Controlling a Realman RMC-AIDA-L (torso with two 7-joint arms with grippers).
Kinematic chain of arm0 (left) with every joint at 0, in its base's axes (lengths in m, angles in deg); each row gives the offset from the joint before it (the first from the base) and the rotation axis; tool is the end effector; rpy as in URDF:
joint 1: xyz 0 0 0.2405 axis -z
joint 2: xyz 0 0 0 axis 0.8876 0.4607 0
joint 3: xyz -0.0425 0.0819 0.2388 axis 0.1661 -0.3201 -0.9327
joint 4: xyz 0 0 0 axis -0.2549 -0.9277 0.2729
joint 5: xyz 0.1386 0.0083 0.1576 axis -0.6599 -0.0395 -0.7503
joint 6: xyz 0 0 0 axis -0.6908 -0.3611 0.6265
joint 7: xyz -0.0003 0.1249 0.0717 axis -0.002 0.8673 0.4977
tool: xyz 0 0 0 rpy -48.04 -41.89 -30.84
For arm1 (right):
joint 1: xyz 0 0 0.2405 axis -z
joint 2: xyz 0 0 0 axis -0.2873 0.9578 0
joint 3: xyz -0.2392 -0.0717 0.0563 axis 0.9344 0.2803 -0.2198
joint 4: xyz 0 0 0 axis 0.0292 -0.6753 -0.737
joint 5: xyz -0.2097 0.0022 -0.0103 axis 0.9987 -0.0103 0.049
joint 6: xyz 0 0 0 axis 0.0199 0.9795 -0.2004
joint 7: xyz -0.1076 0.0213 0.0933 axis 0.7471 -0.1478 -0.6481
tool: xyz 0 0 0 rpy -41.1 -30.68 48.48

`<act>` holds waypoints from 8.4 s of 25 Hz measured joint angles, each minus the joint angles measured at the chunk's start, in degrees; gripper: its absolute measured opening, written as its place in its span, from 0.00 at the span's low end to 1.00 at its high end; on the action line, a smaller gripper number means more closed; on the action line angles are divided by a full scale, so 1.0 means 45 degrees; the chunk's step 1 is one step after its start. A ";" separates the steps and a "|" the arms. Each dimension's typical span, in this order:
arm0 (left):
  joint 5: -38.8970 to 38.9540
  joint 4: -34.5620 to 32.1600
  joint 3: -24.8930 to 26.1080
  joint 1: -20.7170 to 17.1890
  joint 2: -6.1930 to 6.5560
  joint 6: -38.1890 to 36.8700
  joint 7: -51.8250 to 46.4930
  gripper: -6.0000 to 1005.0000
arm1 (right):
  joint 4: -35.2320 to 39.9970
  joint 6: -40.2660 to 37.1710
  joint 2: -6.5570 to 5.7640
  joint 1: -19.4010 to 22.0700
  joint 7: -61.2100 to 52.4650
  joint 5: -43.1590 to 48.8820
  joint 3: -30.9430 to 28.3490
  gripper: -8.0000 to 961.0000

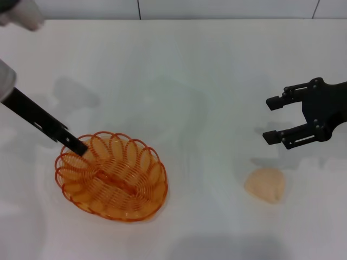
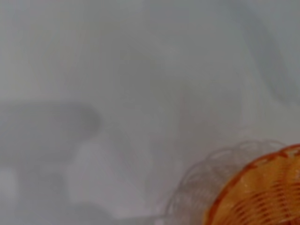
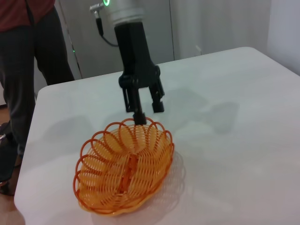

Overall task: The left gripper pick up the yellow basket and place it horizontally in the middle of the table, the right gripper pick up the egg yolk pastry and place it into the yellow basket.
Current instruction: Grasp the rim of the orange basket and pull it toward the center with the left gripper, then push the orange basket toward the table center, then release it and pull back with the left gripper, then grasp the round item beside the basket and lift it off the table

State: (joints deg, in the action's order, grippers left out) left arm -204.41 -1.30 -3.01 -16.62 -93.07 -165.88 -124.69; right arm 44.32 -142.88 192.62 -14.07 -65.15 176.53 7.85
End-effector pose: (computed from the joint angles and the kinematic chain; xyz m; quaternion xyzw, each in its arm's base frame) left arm -0.2332 0.3730 0.0495 -0.8884 -0.4066 0.1934 0.0895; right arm 0.1937 0.3409 0.0520 -0.9892 0.0933 0.0886 0.0706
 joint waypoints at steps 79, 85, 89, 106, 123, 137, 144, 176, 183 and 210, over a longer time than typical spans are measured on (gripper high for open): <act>-0.0662 0.0365 -0.1769 0.0319 -0.0500 0.0431 -0.0679 0.11 | -0.0008 -0.0022 -0.0020 0.0209 0.0022 0.0002 -0.0049 0.80; -0.0071 0.0121 -0.1593 0.0395 -0.0280 0.0280 -0.0912 0.11 | -0.0007 -0.0022 -0.0020 0.0227 0.0022 -0.0008 -0.0066 0.80; 0.0009 0.0118 -0.0788 0.0552 -0.0159 0.0170 -0.1049 0.11 | -0.0008 -0.0025 -0.0020 0.0235 0.0022 -0.0076 -0.0069 0.80; 0.0199 0.0259 0.0786 0.0912 -0.0023 0.0785 -0.4820 0.08 | 0.0008 -0.0153 -0.0049 0.0235 0.0195 -0.0462 -0.0090 0.80; 0.1676 0.1979 0.0828 0.0796 -0.0248 0.1909 -0.6750 0.09 | 0.0046 -0.0807 -0.0039 0.0355 0.0826 -0.0782 -0.0086 0.80; 0.1672 0.3880 0.0697 0.1947 -0.0607 0.3626 -0.6237 0.14 | 0.0077 -0.1124 -0.0027 0.0481 0.1034 -0.0819 -0.0028 0.79; 0.1676 0.4058 0.0584 0.2043 -0.0855 0.4019 -0.6216 0.16 | 0.0076 -0.1156 -0.0036 0.0475 0.1118 -0.0819 -0.0045 0.79; 0.2836 0.3307 0.0822 0.1064 -0.0651 0.3632 -0.5481 0.59 | 0.0202 -0.1234 -0.0074 0.0619 0.1124 -0.0817 -0.0070 0.79; 0.4504 0.0748 0.0841 -0.0263 -0.0583 0.3520 -0.4124 0.81 | 0.0215 -0.1230 -0.0036 0.0683 0.1069 -0.0817 -0.0168 0.78; 0.9360 -0.1240 0.0696 -0.3614 -0.0603 -0.0267 0.6706 0.88 | 0.0407 0.1900 0.0007 0.0806 -0.1691 0.1212 0.3386 0.78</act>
State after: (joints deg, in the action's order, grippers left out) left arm -162.29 -6.88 0.13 -32.88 -95.79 -167.08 -94.51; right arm 46.15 -134.34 192.65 -10.44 -72.76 181.99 23.08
